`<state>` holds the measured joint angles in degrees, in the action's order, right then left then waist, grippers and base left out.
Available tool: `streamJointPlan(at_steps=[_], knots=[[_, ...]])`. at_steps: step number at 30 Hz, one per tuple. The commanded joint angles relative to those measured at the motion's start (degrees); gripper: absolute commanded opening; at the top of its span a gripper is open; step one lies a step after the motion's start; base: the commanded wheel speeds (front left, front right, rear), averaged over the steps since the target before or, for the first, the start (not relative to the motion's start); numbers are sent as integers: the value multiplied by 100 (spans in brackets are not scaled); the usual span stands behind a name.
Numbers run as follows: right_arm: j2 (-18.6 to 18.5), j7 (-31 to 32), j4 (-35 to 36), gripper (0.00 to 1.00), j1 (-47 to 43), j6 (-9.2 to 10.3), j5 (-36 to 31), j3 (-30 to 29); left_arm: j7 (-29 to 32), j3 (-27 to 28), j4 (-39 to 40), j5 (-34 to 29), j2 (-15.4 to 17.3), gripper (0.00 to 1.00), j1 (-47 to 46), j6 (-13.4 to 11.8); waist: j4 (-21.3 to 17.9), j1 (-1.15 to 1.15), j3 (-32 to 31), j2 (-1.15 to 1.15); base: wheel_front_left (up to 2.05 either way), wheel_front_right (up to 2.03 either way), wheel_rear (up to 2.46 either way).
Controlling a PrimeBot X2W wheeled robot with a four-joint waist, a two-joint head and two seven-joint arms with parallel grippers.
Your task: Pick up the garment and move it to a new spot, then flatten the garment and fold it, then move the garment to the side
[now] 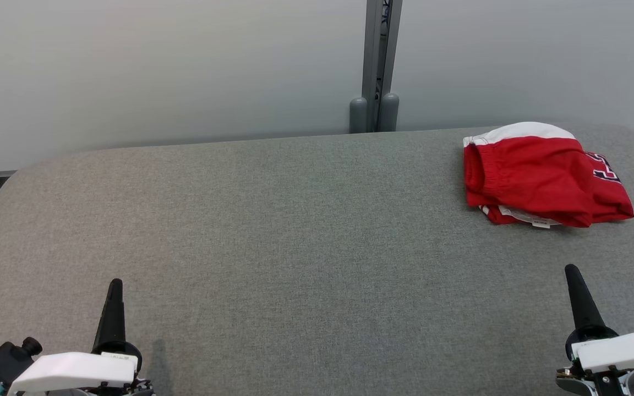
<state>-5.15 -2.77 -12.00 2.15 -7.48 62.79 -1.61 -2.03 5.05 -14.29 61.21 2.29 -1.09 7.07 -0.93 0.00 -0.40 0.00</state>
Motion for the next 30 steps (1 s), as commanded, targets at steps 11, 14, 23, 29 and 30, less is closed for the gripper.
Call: streamJointPlan(at_steps=[11, 14, 23, 29, 30], knots=[[19, 223, -18, 0, 199, -2, 725, -121, 196, 62, 61, 738, 51, 0, -253, 39, 16, 0, 10, 0, 0, 0, 0], [29, 266, -30, 0, 219, -2, 879, -142, 246, 69, 60, 903, 53, 0, -264, 41, 20, 0, 12, 0, 0, 0, 0], [58, 396, -62, 0, 264, -2, 1309, -207, 368, 88, 55, 1347, 57, 0, -335, 47, 33, 0, 20, 0, 0, 0, 0], [76, 460, -82, 0, 273, -2, 1540, -241, 437, 99, 53, 1591, 59, 0, -362, 50, 40, 0, 24, 0, 0, 0, 0], [79, 474, -85, 0, 281, -2, 1586, -249, 447, 99, 53, 1641, 59, 0, -361, 50, 41, 0, 25, 0, 0, 0, 0]])
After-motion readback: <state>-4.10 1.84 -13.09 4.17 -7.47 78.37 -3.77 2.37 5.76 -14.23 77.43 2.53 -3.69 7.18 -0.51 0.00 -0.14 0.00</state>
